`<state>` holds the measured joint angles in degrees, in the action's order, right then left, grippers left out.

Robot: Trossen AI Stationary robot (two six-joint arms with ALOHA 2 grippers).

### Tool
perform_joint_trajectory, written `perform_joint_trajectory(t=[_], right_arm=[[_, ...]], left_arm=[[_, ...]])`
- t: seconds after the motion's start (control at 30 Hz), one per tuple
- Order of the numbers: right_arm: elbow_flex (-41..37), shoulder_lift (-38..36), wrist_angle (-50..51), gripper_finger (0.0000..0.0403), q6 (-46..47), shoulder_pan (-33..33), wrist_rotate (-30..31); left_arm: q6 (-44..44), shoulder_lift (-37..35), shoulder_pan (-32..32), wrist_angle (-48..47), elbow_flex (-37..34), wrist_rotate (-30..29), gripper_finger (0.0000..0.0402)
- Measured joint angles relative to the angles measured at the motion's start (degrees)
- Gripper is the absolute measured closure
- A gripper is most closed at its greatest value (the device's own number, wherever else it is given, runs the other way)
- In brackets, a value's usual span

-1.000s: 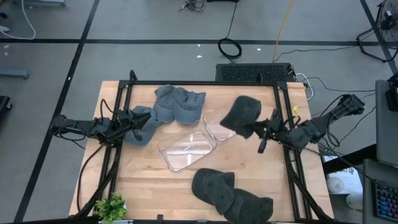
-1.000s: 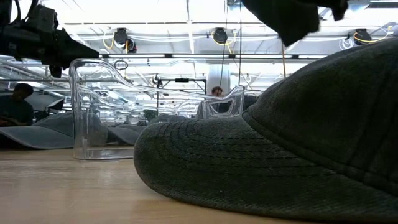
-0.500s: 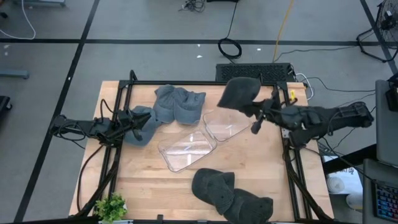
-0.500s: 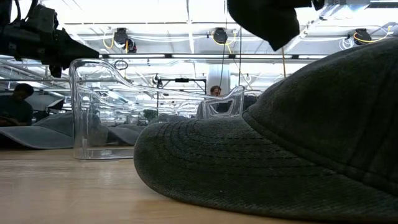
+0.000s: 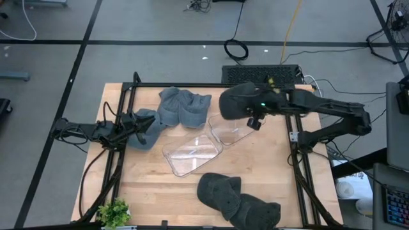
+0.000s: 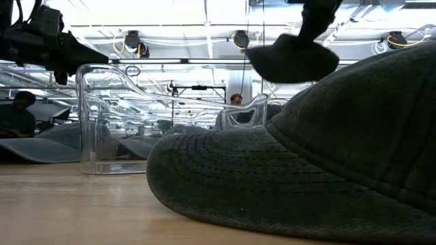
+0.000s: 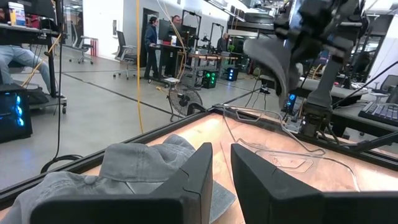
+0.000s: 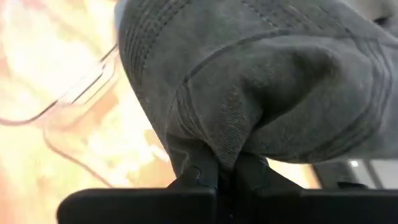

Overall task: Pick & Place hat
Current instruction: Put the top right black cap into the top transparent bin

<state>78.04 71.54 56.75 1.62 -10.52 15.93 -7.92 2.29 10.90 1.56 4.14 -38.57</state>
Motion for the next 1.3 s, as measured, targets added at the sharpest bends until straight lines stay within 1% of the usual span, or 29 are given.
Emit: perform_joint_trajectory(t=[0.07,0.37,0.57,0.77,0.83,1.03,1.3], right_arm=[[0.02,2.49,0.79,0.0402,-1.49,-0.45,-1.43],[0.02,11.19,2.72,0.0403,-7.74,-0.29,-1.49],[0.02,14.57,2.98,0.0403,-6.18,-0.23,-8.84],[0.00,16.43,3.48,0.0403,-5.23,-0.27,-8.95],[-0.44,16.43,2.95,0.0403,-5.20,-0.29,-10.60],[-3.84,16.45,2.25,0.0403,-2.40,-0.29,-14.51],[-9.28,16.40,-2.80,0.0400,-0.26,-0.31,-14.76]], left_arm=[[0.00,0.00,0.00,-0.02,0.00,0.00,0.0334],[0.00,0.01,0.01,-0.02,0.00,-0.01,0.0334],[0.00,0.02,0.01,0.00,0.00,-0.02,0.0334],[0.00,0.02,0.02,0.00,0.00,-0.04,0.0334],[0.00,0.02,0.00,-0.02,0.00,-0.04,0.0334],[0.00,0.01,0.00,-0.02,0.00,-0.04,0.0334],[0.00,0.02,0.01,-0.01,0.00,-0.07,0.0334]])
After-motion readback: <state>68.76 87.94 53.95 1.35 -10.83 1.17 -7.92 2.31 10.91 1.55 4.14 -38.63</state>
